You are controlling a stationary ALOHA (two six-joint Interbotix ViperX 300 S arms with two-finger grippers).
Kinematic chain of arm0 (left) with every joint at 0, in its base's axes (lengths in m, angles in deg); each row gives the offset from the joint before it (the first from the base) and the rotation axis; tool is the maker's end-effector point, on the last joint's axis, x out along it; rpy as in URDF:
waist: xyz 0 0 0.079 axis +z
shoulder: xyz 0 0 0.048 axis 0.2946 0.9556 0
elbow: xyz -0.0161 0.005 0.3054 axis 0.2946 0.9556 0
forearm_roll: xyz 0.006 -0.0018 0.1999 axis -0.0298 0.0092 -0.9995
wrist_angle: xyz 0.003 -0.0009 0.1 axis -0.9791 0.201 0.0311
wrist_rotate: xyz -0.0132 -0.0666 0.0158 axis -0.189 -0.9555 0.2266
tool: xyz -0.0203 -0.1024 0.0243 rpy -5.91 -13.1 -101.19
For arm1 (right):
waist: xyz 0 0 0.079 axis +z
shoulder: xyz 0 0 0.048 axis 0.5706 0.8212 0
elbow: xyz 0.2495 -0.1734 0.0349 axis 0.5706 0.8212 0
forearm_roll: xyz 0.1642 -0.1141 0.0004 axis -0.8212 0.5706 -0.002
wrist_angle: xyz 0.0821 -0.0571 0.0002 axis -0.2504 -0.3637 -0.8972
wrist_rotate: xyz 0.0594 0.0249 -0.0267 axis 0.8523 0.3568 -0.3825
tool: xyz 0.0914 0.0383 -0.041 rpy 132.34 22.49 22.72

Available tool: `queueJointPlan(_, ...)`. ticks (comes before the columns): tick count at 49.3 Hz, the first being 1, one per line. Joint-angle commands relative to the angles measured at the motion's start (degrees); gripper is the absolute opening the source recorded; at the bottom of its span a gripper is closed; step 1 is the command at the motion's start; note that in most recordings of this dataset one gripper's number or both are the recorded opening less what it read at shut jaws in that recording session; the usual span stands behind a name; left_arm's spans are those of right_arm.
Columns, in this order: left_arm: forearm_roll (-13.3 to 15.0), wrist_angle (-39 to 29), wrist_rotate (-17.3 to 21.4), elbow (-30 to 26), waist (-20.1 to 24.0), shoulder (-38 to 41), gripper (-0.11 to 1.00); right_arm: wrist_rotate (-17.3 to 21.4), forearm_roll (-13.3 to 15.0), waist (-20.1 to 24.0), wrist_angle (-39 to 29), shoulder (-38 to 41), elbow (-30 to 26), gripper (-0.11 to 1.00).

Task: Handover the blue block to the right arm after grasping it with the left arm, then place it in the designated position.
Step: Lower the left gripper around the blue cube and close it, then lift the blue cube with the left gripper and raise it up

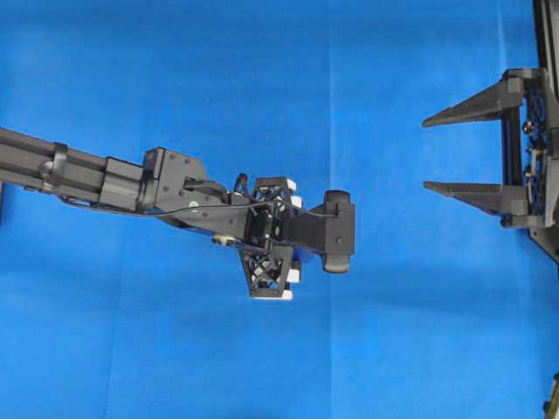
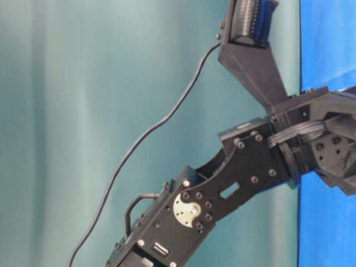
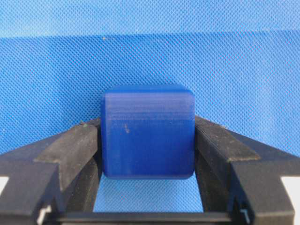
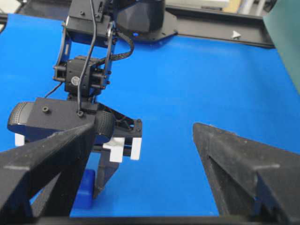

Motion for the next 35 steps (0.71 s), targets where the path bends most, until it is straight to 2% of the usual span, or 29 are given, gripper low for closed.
queueJointPlan(1, 0.1, -0.9, 0.0, -1.4, -0.7, -2.9, 0.49, 0.1, -0.2, -0.1, 0.3, 0.4, -1.3, 0.96)
queueJointPlan(35, 0.1, -10.6, 0.8, -2.8, -1.1, -18.8, 0.49, 0.1, -0.2, -0.1, 0.2, 0.4, -1.5, 0.96)
